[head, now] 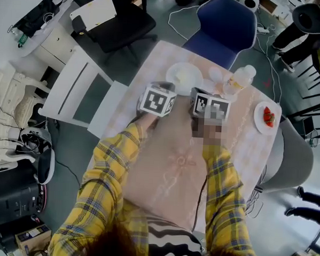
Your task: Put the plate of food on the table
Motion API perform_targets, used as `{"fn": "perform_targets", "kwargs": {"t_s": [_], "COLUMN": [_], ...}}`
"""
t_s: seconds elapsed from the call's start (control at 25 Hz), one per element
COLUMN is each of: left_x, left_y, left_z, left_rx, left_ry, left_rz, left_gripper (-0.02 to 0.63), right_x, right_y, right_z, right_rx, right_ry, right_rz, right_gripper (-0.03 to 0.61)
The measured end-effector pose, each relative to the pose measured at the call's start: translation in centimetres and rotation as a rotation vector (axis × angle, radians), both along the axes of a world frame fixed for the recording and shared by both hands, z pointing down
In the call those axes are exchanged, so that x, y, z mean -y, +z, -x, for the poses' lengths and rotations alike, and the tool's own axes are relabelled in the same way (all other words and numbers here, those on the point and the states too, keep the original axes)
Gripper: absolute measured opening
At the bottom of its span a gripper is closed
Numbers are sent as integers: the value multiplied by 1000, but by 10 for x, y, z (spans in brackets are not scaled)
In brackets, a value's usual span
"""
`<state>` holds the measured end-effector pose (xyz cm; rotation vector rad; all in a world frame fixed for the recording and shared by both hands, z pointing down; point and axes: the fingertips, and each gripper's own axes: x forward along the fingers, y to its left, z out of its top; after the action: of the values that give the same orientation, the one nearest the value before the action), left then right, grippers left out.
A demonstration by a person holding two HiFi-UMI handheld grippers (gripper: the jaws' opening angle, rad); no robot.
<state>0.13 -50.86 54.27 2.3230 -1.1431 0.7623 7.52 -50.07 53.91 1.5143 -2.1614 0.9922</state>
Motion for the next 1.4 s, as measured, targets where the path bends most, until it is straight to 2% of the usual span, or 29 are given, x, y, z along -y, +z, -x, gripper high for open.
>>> {"fn": "perform_targets", "kwargs": {"t_s": [0.12, 0.4, 0.88, 1.4], "left_x": [-10, -34, -75, -131], "left_y": [-1, -2, -14, -32], "left_z": [-5, -10, -10, 11], "left_rx": [-86, -154, -212, -266], "left_ry": [-15, -20, -28, -37], "left_rz": [50, 110, 95, 95], "left_gripper": [3, 3, 3, 3], "right_x": [-3, -16, -56, -108], "right_y": [-2, -9, -13, -32], "right_z": [4, 7, 21, 39], "right_rx": [2, -1, 0, 22], "right_ry": [-3, -1, 3, 7], "right_rz": [-4, -12, -13, -46], "right_gripper": [-2, -2, -2, -2]}}
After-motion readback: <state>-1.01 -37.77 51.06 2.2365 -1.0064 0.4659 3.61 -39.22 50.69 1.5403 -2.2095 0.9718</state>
